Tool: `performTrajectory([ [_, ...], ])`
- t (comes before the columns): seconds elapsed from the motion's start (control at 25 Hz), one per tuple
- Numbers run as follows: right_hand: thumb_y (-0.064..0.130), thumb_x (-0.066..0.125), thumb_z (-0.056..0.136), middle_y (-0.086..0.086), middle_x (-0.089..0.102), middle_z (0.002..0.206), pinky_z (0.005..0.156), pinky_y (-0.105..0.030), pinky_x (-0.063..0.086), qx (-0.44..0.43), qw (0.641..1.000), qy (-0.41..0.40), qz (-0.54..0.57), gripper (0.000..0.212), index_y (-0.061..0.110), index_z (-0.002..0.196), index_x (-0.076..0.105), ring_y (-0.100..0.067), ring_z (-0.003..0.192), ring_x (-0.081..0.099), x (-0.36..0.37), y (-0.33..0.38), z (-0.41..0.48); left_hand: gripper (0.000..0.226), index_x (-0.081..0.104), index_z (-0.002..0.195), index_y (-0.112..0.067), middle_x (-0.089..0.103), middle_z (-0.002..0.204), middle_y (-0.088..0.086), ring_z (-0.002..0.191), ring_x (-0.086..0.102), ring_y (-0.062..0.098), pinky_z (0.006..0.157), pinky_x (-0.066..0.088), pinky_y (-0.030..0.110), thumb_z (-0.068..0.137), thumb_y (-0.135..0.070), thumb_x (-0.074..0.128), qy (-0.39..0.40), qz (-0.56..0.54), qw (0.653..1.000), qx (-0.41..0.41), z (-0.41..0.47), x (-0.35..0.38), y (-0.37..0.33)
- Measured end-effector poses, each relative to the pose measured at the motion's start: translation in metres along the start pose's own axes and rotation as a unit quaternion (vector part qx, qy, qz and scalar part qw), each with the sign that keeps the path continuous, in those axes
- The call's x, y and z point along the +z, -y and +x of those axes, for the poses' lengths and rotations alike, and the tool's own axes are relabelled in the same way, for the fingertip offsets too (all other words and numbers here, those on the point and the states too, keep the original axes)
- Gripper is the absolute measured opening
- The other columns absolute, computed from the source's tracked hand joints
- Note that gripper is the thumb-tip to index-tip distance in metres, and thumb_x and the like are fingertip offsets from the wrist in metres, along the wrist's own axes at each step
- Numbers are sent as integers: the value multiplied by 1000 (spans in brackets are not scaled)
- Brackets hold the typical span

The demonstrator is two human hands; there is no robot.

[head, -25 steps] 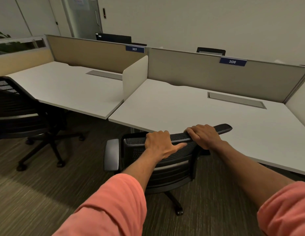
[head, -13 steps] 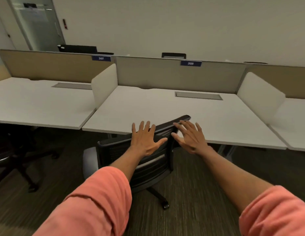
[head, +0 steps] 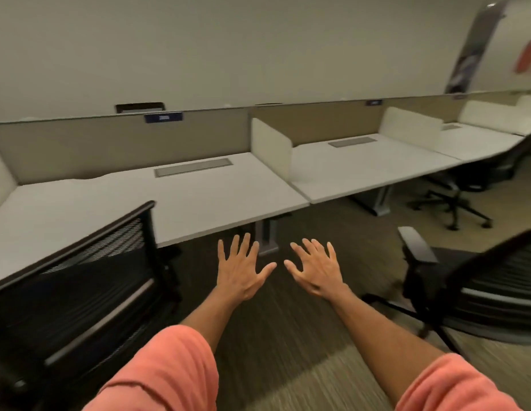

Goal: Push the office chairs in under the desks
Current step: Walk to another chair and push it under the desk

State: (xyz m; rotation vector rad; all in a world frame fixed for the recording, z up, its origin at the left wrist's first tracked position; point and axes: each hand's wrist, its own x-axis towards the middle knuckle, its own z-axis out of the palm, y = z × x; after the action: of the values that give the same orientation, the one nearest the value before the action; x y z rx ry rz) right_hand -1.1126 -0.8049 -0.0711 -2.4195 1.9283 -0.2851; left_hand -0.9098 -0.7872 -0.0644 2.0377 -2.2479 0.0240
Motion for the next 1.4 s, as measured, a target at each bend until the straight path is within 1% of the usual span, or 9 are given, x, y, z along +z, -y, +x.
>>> performTrajectory([
  [0.16,65,27,94,-5,28,160,120,-52,2,96,995,-19,-6,66,32,151,31,-23,149,17,-17,-116,-76,83,17,155,-26,0,165,3,150,-7,27,116,-11,59,89,-76,9,14,4,995,97,-2,13,-128],
  [0.32,64,31,94,-4,32,158,119,-50,2,193,980,-46,-19,65,32,150,35,-23,148,19,-35,-216,-156,81,18,156,-25,3,165,4,151,-4,26,116,-10,58,92,-73,13,24,-7,982,189,-10,20,-258],
  [0.56,63,33,95,-6,30,159,119,-51,1,322,945,-58,-14,65,29,151,33,-24,149,17,-61,-330,-259,79,17,156,-22,2,165,4,151,-4,26,116,-9,57,93,-71,16,34,-14,943,331,-22,26,-421],
  [0.72,65,30,95,-6,27,160,119,-52,1,385,921,-61,-17,67,30,152,31,-24,149,15,-75,-398,-302,78,16,156,-22,1,165,5,151,-5,27,115,-10,57,94,-70,17,38,-9,917,397,-15,32,-513],
  [0.88,65,30,95,-5,29,159,119,-53,2,420,904,-70,-29,66,30,151,33,-23,148,17,-89,-472,-317,79,18,155,-22,-1,165,5,150,-5,27,117,-8,58,93,-71,16,11,-7,902,432,10,40,-598],
  [1.04,63,33,95,-5,33,156,119,-54,6,424,901,-90,-35,64,28,148,37,-25,147,20,-113,-551,-299,80,21,155,-22,-4,165,5,150,-7,28,115,-10,57,92,-72,16,-22,-13,896,443,57,38,-676],
  [1.24,64,31,95,-5,31,158,120,-53,6,402,909,-102,-37,65,30,151,33,-24,148,18,-143,-632,-263,83,21,155,-22,-2,165,6,150,-7,28,114,-13,57,90,-73,11,-41,-5,900,434,114,26,-746],
  [1.4,64,29,96,-6,27,160,120,-52,3,370,923,-97,-42,67,30,152,29,-25,149,15,-163,-689,-230,82,21,155,-22,0,165,7,150,-6,28,113,-13,58,91,-73,13,-39,6,914,404,149,25,-783],
])
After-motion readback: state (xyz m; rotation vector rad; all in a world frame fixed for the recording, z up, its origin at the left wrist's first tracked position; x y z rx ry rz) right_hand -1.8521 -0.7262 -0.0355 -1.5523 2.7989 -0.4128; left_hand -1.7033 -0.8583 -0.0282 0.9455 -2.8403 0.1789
